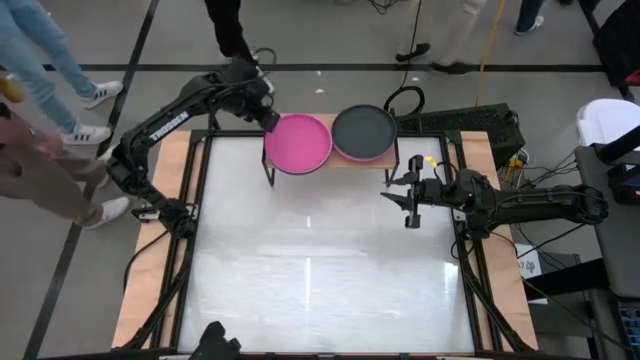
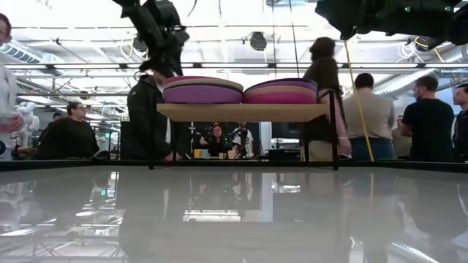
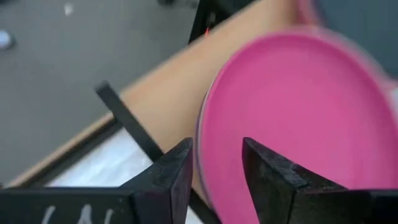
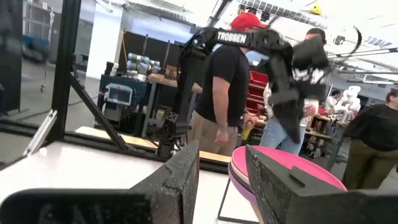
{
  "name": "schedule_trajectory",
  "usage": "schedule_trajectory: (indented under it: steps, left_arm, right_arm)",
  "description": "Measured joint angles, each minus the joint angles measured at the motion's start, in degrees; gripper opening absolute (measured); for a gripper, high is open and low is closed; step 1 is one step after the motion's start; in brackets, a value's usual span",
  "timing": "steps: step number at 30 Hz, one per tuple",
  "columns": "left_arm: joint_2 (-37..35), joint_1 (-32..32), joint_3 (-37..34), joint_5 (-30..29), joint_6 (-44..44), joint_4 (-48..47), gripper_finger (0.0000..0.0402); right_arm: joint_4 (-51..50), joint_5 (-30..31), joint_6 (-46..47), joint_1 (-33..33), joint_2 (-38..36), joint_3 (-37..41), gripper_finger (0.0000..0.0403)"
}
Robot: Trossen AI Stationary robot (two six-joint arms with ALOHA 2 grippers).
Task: Place and stack plates onto a shelf
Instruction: Return to Home Position
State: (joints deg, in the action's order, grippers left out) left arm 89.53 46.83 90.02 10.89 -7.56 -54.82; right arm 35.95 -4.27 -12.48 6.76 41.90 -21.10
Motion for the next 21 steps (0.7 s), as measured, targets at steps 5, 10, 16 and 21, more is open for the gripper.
schedule_trajectory:
  steps: [5,10,16,21]
  left_arm:
    - [-5.2,-2.9,2.0,-0.5,3.0,6.7,0.0144]
    - [-12.4,-7.8,2.0,-3.3,6.9,11.9,0.0144]
    - [-18.9,-16.6,-1.1,-12.2,9.4,11.9,0.0144]
    - [-25.2,-23.3,-11.0,-18.5,9.7,16.4,0.0145]
  right_arm:
    - [-1.9,1.3,-1.6,0.0,-0.3,0.0,0.0112]
    - [-6.6,5.9,-1.7,0.0,-3.1,0.0,0.0112]
    - [-13.3,7.4,-1.7,0.0,-9.6,0.0,0.0112]
    - [-17.4,10.4,-2.2,0.0,-14.5,0.0,0.0112]
